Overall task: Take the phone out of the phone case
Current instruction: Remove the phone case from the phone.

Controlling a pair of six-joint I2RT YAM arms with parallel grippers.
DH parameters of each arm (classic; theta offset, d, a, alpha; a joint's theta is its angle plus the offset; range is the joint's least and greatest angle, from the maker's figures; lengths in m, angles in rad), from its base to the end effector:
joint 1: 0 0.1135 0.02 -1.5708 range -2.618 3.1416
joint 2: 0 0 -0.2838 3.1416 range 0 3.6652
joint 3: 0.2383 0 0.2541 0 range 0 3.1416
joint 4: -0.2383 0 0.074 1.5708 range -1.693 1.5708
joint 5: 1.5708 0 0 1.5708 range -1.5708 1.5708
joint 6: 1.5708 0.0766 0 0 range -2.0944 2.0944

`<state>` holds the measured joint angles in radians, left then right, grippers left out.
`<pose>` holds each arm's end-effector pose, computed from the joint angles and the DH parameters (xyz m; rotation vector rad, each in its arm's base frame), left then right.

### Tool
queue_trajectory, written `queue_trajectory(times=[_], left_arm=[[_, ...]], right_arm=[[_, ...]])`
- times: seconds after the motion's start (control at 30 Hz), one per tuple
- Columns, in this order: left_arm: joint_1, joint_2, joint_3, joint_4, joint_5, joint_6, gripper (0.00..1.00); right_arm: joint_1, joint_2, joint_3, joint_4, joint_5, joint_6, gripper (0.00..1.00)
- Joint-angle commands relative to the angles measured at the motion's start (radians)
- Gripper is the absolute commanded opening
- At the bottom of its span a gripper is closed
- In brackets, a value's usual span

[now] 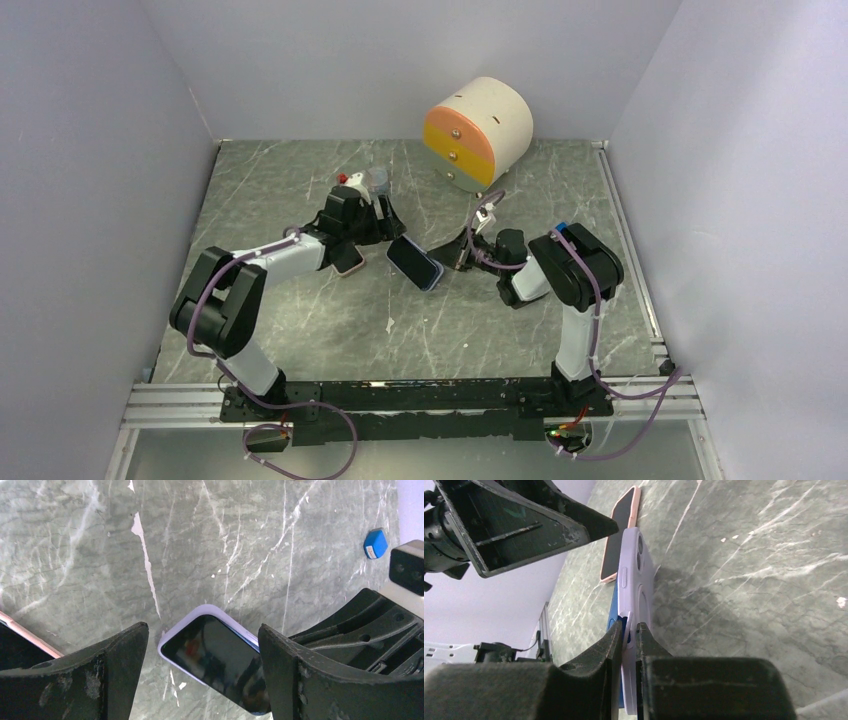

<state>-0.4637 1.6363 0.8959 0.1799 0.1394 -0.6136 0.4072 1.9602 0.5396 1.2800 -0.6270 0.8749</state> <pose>0.3425 -0.1832 0.1947 -0.0810 2.2261 -0.7648 0.3116 0.1833 0.1218 -0.0780 1.9213 1.4422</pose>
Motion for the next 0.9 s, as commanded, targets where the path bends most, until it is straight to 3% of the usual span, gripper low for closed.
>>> queue_trajectory(times=[0.0,0.2,0.6,0.87], left_arm=[[0.0,0.004,0.052,-0.036,-0.049,0.008,0.85],[-0.039,-0.041,0.084,-0.138,-0.082,0.03,0.87],[-0.371,-0.093,0.055,-0.218,-0.414,0.202,0.86],[-0.491,-0.021,0.1,-0.239,-0.517,0.311,0.85]], right_arm=[[0.002,0.003,-0.004,0.081,0.012,0.027,0.0],[0.005,-0.013,-0.015,0.023,0.043,0.003,0.0],[0.031,-0.079,-0.008,-0.097,0.087,-0.02,0.0],[0.036,-0.139,-0.013,-0.147,0.092,-0.042,0.0]])
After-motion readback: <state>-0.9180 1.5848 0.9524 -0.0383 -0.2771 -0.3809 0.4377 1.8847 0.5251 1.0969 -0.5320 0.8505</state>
